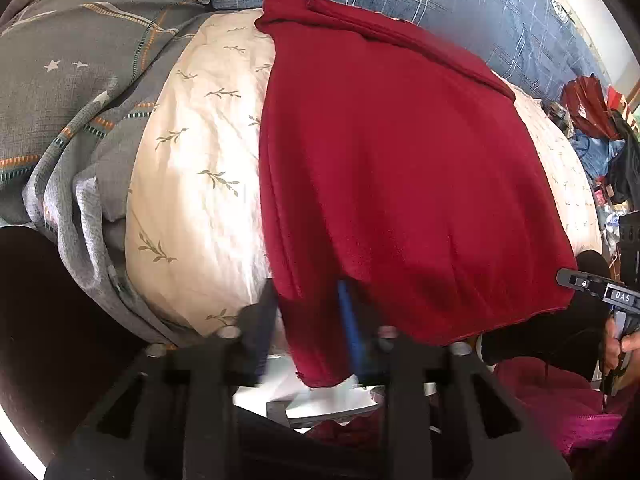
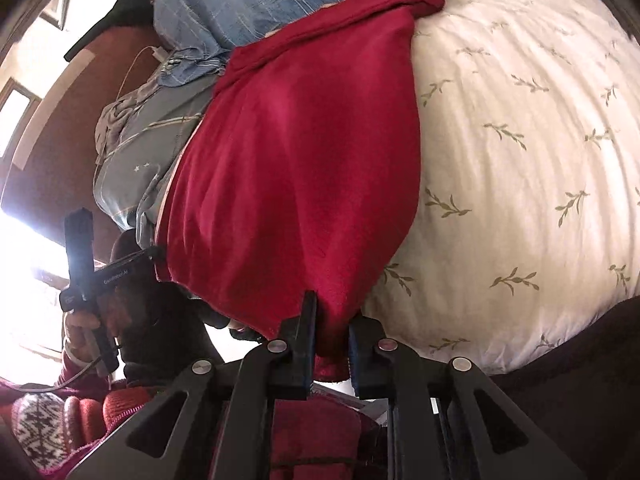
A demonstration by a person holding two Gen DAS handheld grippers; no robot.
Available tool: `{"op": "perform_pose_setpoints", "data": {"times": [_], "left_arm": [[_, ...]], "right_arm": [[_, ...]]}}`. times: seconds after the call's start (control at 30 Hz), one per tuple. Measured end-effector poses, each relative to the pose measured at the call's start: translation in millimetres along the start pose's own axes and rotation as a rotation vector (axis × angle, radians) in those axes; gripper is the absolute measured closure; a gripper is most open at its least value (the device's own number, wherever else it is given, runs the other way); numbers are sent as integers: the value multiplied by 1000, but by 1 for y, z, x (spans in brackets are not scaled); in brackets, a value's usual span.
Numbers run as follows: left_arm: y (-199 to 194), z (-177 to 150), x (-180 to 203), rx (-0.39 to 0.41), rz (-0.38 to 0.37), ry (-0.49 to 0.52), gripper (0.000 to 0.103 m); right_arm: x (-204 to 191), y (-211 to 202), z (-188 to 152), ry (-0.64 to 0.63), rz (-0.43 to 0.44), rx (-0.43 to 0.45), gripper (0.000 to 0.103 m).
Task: Fold small clothes
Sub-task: 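Grasp the sweater hem with both grippers and lift it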
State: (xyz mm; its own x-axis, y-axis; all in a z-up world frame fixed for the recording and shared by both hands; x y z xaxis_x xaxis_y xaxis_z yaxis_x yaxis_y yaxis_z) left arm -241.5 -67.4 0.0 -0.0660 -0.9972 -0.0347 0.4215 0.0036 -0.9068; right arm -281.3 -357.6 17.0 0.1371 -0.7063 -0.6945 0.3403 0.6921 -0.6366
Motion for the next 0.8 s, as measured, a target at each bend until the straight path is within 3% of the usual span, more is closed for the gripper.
{"op": "perform_pose_setpoints", "data": {"times": [0.2, 0.27, 0.43, 0.5, 0.53, 0.6, 0.67, 0.8], "left_arm": [[3, 0, 3, -4, -8, 1, 55], [3, -1, 3, -4, -10, 3, 50], [5, 0, 8, -3, -2, 4, 48], [5, 0, 10, -2, 0, 2, 48], [5, 0, 11, -2, 5, 6, 50], [4, 1, 16, 3, 14, 17, 63], [2, 1, 17, 11, 31, 32, 85], [-3, 6, 15, 25, 25, 30, 95]], "right_arm": [[9, 10, 1, 43, 14, -34, 70], [9, 13, 1, 46, 19, -40, 69], [8, 14, 4, 33, 30, -28, 70], [8, 14, 4, 27, 22, -22, 77], [7, 13, 4, 19, 19, -16, 83], [5, 10, 5, 3, 25, -9, 88], [-2, 6, 6, -22, 33, 1, 89], [-15, -2, 10, -68, 40, 22, 90]]}}
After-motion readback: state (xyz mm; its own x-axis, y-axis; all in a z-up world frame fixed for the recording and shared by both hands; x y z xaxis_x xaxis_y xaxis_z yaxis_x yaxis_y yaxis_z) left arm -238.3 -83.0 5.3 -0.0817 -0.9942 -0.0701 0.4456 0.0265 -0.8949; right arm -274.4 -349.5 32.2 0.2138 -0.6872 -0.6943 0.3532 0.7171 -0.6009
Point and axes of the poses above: each gripper's, at about its wrist camera, not at the fingertips, and y roughly the way its jaws point, x to its right, z to its top, the point moved 3 cm from there along y, roughly the way its jaws point, and after that the axes turned 14 degrees about z, right-handed, at the moved point
